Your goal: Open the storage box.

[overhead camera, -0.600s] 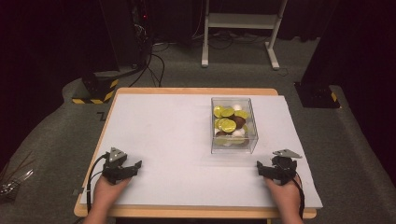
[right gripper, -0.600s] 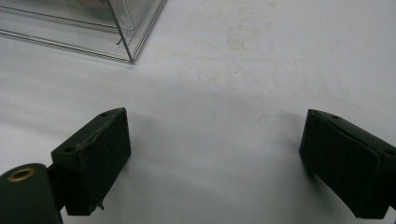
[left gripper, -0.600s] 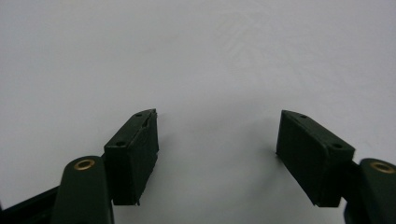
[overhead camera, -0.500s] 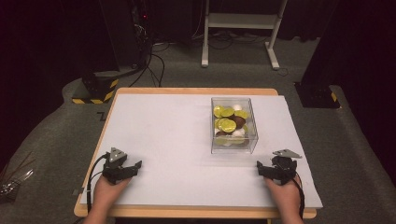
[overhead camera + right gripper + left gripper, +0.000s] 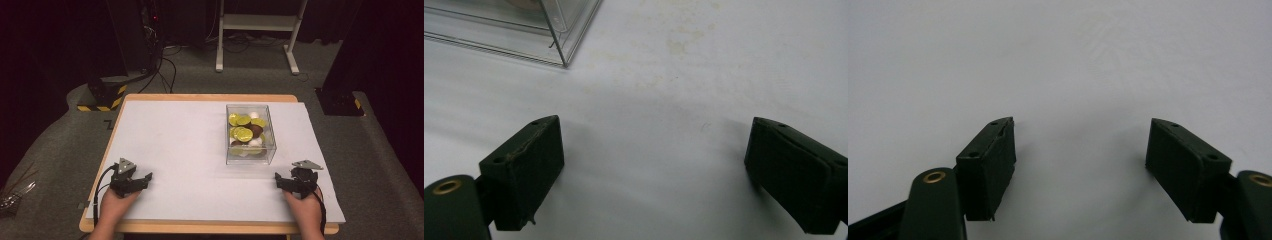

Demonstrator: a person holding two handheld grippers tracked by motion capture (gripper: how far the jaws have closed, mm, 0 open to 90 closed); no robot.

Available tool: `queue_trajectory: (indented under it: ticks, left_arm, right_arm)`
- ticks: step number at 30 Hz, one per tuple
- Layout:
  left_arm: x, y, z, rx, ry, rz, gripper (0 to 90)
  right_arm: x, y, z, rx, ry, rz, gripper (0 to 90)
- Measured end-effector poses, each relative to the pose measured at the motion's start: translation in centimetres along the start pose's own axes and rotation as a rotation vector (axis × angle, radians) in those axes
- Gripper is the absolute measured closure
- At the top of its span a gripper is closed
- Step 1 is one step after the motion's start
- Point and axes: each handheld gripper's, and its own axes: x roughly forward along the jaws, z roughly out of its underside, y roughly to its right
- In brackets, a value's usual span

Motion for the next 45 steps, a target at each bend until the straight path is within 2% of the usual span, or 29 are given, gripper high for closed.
queue_trajectory:
  ticks: [1, 5, 6, 8, 16, 17, 20, 23, 26, 32, 45]
  left_arm:
    - [0.0, 0.0, 0.0, -0.009, 0.004, 0.001, 28.1]
    - [0.0, 0.0, 0.0, 0.0, -0.001, 0.0, 28.1]
    - [0.1, 0.1, 0.0, -0.009, 0.008, 0.0, 27.9]
    - [0.0, 0.0, 0.0, 0.001, 0.0, 0.001, 27.8]
    - [0.1, 0.1, 0.0, -0.007, 0.008, -0.001, 27.8]
    - [0.1, 0.1, 0.0, -0.003, 0.007, -0.002, 27.8]
    - [0.0, 0.0, 0.0, 0.007, -0.002, -0.001, 27.8]
    - [0.1, 0.0, 0.0, 0.004, 0.001, -0.001, 27.7]
    - [0.1, 0.1, 0.0, 0.002, 0.003, -0.001, 27.7]
    - [0.1, 0.0, 0.0, -0.001, 0.002, 0.003, 27.6]
    - [0.1, 0.0, 0.0, 0.005, -0.001, 0.004, 27.2]
  right_arm:
    - [0.0, 0.0, 0.0, 0.001, 0.0, 0.001, 8.6]
    - [0.0, 0.0, 0.0, 0.001, 0.0, 0.001, 8.7]
    - [0.0, 0.0, 0.0, -0.001, 0.0, 0.002, 8.7]
    - [0.0, 0.0, 0.0, 0.003, -0.001, 0.001, 8.9]
    - [0.0, 0.0, 0.0, 0.0, 0.001, 0.004, 9.7]
    - [-0.2, -0.1, 0.0, -0.003, 0.006, 0.008, 12.3]
    - [-0.3, -0.2, 0.0, -0.017, 0.01, 0.013, 12.5]
    - [-1.0, 0.0, -0.1, -0.009, 0.044, 0.01, 13.3]
    - [-1.2, 0.0, -0.1, -0.001, 0.054, 0.0, 13.5]
    - [-2.0, -0.4, 0.2, -0.035, 0.082, -0.002, 14.7]
    - [-3.1, -1.7, 0.5, -0.075, 0.125, -0.006, 14.9]
